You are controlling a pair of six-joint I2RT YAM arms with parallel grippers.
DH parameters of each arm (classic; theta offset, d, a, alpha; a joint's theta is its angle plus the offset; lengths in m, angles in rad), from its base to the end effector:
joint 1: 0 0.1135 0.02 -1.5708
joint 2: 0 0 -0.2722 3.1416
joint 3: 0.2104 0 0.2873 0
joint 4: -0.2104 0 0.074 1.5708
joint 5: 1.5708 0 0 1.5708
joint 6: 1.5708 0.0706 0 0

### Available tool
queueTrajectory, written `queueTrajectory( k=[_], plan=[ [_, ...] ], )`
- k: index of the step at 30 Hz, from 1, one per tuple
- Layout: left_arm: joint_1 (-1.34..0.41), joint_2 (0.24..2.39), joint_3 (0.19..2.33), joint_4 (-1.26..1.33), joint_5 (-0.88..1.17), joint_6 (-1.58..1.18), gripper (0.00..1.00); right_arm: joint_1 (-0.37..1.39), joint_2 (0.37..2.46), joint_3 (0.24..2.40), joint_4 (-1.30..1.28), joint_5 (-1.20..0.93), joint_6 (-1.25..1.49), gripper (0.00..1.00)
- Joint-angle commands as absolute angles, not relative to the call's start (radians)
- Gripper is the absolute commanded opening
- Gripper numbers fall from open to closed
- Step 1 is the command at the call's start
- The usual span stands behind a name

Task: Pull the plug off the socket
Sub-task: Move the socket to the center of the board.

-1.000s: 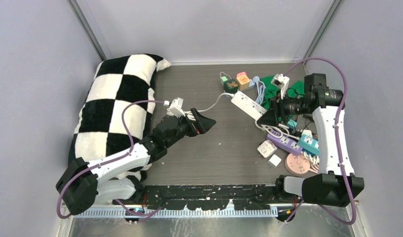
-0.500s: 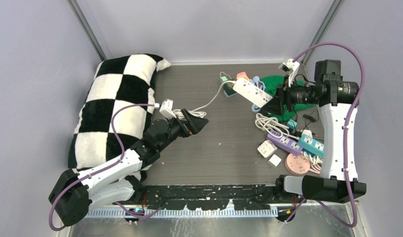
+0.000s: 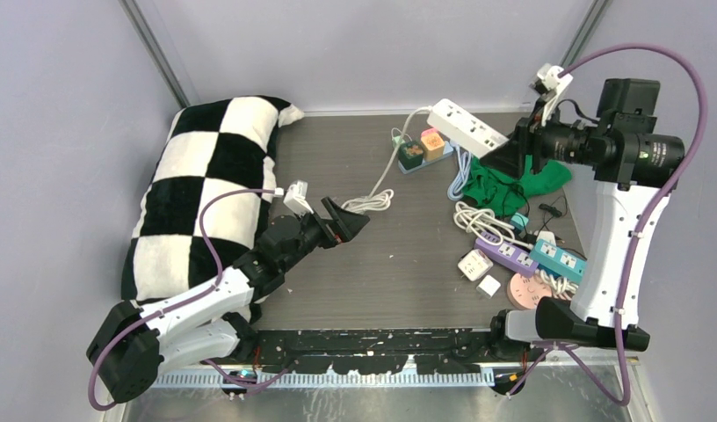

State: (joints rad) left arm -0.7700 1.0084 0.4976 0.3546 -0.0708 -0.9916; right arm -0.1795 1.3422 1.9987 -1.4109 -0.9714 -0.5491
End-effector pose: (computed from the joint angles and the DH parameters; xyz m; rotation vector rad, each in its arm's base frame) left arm 0.2131 -0.1997 0.2363 -0.2661 1.8739 -1.2046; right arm 0.2340 0.0168 0.5197 -0.8080 1.8629 0.6714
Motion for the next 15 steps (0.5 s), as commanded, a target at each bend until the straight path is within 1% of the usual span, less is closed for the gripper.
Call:
queueTrajectory(
  k=[1,5,8,11,12,15],
  plan=[
    [-0.764,0.989,0.482,0.393,-0.094,-0.996,1.00,-0.230,1.359,2.136,-1.296,-1.037,-0.451,0.01],
    [-0.760,0.988,0.477,0.394,-0.094,-0.996,1.00,-0.300,1.381,2.222,-1.211,-1.069,-0.349,0.01],
    [-0.758,0.988,0.470,0.396,-0.094,-0.997,1.00,-0.384,1.387,2.266,-1.072,-1.127,-0.210,0.01],
    [-0.755,0.989,0.463,0.403,-0.095,-0.999,1.00,-0.480,1.394,2.285,-0.833,-1.202,0.030,0.01],
    [-0.754,0.991,0.462,0.406,-0.094,-0.999,1.00,-0.516,1.401,2.284,-0.736,-1.227,0.163,0.01],
    [-0.751,0.994,0.460,0.414,-0.091,-1.000,1.00,-0.620,1.420,2.240,-0.394,-1.275,0.429,0.01]
  ],
)
